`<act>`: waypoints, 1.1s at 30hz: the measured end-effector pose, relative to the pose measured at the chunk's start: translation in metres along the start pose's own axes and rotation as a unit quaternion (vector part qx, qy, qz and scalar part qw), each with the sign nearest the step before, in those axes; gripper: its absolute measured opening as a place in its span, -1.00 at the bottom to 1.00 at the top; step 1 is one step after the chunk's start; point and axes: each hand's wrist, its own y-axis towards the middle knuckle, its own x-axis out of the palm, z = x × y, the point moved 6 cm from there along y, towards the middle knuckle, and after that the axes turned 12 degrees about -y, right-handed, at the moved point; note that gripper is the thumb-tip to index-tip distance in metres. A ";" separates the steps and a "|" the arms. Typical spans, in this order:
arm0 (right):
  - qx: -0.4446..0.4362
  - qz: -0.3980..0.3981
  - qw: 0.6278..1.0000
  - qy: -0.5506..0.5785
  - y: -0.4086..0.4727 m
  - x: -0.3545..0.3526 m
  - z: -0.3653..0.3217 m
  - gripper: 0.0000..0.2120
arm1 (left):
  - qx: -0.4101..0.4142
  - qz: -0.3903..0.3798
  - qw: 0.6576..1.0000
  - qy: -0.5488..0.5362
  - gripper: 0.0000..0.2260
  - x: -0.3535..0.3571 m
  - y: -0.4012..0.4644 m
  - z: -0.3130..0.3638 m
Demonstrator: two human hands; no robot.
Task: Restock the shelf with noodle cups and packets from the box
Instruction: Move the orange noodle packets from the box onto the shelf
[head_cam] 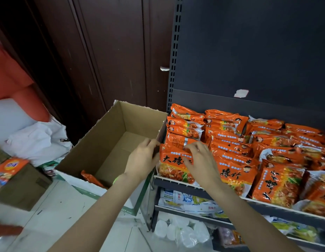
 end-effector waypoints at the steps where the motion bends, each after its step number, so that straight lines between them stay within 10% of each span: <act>1: 0.000 0.001 0.999 0.035 0.000 -0.003 -0.007 -0.67 | 0.002 0.017 1.000 -0.004 -0.79 -0.008 -0.006 -0.002; 8: 0.007 -0.057 0.989 0.139 0.020 0.018 -0.070 -0.67 | -0.064 0.037 0.993 -0.092 -0.81 -0.054 -0.012 -0.060; 17: 0.119 -0.174 0.970 0.124 0.051 0.081 -0.120 -0.39 | -0.095 -0.181 0.966 -0.159 -0.71 -0.025 0.025 -0.145; 33: 0.235 -0.127 0.930 0.252 0.019 0.109 -0.115 -0.42 | -0.171 -0.394 0.876 -0.218 -0.41 0.084 0.014 -0.181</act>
